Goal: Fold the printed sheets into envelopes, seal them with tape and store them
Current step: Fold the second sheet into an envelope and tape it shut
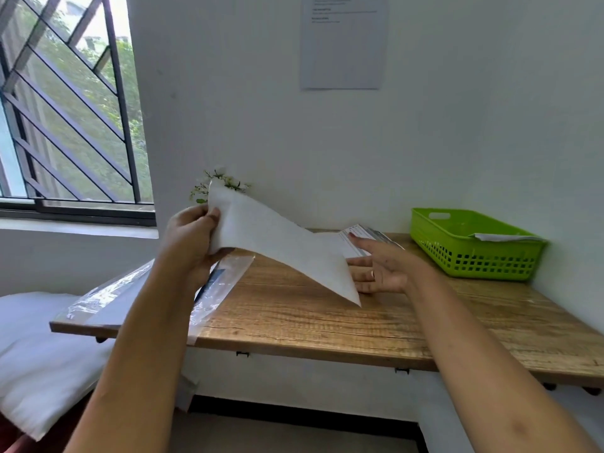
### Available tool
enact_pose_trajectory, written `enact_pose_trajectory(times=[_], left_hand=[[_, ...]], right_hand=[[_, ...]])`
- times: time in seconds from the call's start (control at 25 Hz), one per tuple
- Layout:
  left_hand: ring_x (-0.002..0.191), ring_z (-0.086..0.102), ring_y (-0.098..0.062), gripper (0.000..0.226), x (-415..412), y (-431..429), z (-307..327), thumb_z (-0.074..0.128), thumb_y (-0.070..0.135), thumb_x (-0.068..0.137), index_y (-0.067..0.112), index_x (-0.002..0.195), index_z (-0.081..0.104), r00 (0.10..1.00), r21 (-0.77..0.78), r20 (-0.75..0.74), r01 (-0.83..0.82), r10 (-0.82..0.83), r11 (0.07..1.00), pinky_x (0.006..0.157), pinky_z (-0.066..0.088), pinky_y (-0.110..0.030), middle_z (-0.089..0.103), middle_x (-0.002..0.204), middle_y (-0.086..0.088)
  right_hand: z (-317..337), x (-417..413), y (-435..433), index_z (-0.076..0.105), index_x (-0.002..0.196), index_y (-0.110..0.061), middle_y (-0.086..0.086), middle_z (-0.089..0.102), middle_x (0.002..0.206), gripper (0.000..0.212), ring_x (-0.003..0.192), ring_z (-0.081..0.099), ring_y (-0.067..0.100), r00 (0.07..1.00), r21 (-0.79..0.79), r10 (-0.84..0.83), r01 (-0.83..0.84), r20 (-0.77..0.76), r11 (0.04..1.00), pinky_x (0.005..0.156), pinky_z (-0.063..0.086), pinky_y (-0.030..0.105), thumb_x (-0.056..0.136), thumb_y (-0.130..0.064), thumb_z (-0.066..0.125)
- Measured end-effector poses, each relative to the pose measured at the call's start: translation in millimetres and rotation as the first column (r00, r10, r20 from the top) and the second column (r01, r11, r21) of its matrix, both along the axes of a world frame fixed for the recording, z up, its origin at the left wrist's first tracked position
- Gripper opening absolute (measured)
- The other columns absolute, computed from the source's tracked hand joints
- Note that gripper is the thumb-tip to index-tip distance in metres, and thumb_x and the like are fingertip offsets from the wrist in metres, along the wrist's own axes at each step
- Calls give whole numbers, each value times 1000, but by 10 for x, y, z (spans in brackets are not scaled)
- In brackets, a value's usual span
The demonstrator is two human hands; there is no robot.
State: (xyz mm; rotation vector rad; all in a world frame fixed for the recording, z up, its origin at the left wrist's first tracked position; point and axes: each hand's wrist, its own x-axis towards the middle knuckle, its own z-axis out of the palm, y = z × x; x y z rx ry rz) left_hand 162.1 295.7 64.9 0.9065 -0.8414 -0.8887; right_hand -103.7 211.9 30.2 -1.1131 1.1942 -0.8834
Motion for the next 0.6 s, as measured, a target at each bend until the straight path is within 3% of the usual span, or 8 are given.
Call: enact_pose_trajectory(times=[0.12, 0.24, 0.32, 0.4, 0.48, 0.6], left_hand=[[75, 59, -19, 17, 83, -110, -265, 44, 6, 98, 7, 110, 54, 994, 151, -82, 85, -74, 985, 42, 55, -28, 60, 87, -10], [78, 60, -21, 26, 96, -243, -490, 44, 1, 97, 2, 121, 52, 988, 307, 83, 101, -132, 946, 44, 56, -26, 62, 97, -15], [85, 62, -24, 38, 51, -339, -573, 47, -3, 94, 5, 131, 47, 970, 393, 183, 77, -160, 916, 52, 58, -28, 60, 114, -18], [99, 61, -29, 49, -21, -412, -612, 49, -6, 91, 10, 138, 43, 952, 448, 228, 83, -203, 890, 73, 58, -35, 55, 125, -19], [106, 58, -31, 54, -74, -478, -633, 51, -7, 90, 16, 138, 43, 942, 462, 244, 97, -231, 882, 86, 53, -40, 52, 129, -17], [104, 59, -29, 52, -107, -543, -660, 55, -5, 88, 22, 132, 49, 925, 468, 289, 91, -249, 879, 92, 52, -42, 55, 126, -13]], right_hand=[[-48, -55, -18, 27, 146, -23, 14, 57, 127, 72, 88, 64, 24, 999, -27, 13, -15, -38, 1000, 69, 58, 38, 87, -16, 67], [-57, -191, -60, 28, 147, -20, 21, 45, 141, 77, 107, 56, 31, 994, -97, -101, 97, -40, 991, 81, 52, 43, 85, 13, 58], [-57, -338, -68, 32, 146, -19, 22, 46, 140, 76, 116, 54, 34, 986, -127, -148, 137, -82, 982, 86, 49, 45, 84, 18, 55], [-75, -474, -61, 34, 144, -20, 22, 50, 135, 75, 116, 55, 35, 977, -140, -172, 154, -129, 978, 86, 50, 46, 83, 18, 55], [-96, -557, -29, 35, 144, -20, 21, 55, 129, 73, 111, 58, 33, 966, -142, -202, 180, -162, 973, 84, 52, 46, 84, 16, 55], [-152, -590, -26, 36, 143, -17, 18, 60, 121, 70, 102, 59, 30, 948, -214, -249, 206, -198, 955, 75, 52, 39, 83, 11, 60]])
